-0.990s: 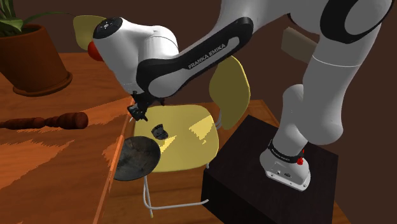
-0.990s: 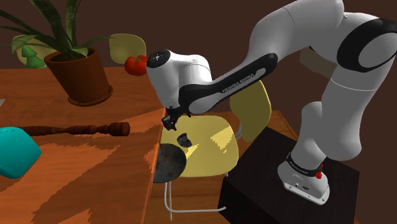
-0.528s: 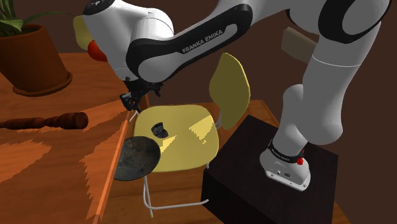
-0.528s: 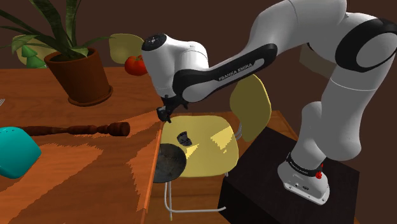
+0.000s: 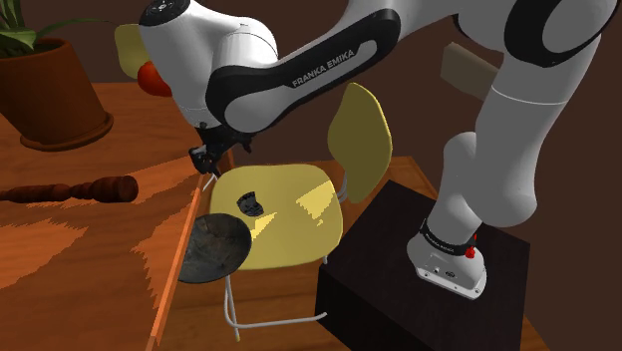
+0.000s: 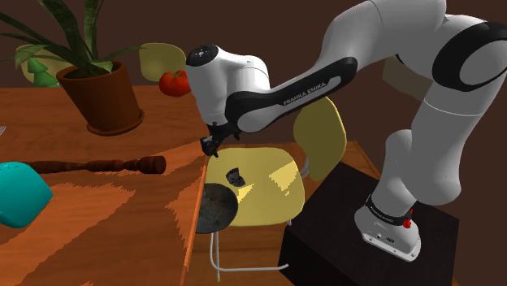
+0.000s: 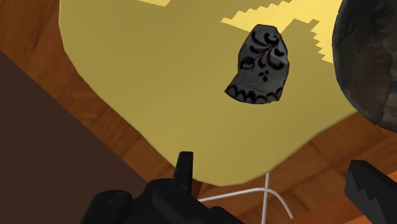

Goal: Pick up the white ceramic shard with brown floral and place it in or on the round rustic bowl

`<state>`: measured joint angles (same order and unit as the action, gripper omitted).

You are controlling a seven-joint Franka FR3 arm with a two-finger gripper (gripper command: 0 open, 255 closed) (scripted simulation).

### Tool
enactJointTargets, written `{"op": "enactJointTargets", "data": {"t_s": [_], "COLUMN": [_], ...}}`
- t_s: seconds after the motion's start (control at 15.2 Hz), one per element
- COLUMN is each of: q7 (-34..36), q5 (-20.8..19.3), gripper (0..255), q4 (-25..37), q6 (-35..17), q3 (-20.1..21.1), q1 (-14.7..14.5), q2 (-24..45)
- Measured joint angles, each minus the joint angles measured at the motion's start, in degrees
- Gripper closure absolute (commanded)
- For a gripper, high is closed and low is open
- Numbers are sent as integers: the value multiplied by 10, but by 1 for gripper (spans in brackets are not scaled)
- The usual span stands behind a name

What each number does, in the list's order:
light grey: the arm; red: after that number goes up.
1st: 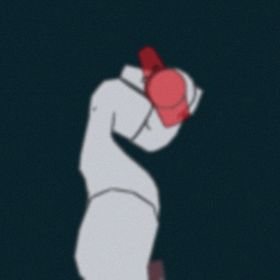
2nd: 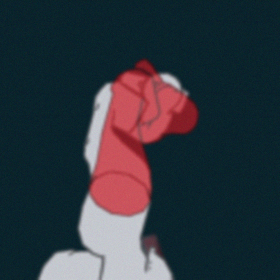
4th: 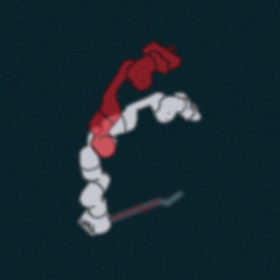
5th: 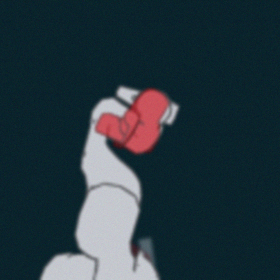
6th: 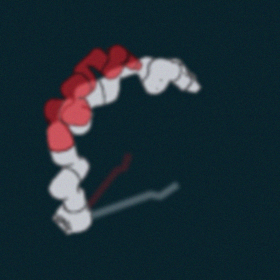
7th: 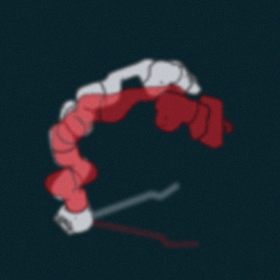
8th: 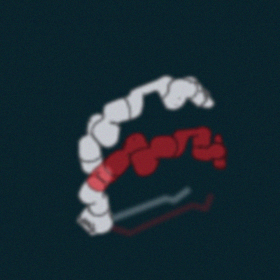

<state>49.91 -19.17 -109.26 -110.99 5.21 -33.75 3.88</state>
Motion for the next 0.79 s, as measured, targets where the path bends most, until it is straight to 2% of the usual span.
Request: {"op": "enactJointTargets", "data": {"t_s": [0.13,0.2,0.53,0.79], "q7": [1,1,4,-3], "q5": [0,0,7,31], "gripper": [0,255,255,255], "q4": [5,1,-7,-11], "q6": [6,4,-44,-63], "q3": [1,1,6,4], "q1": [0,1,-3,0], "q2": [3,0,3,2]}}
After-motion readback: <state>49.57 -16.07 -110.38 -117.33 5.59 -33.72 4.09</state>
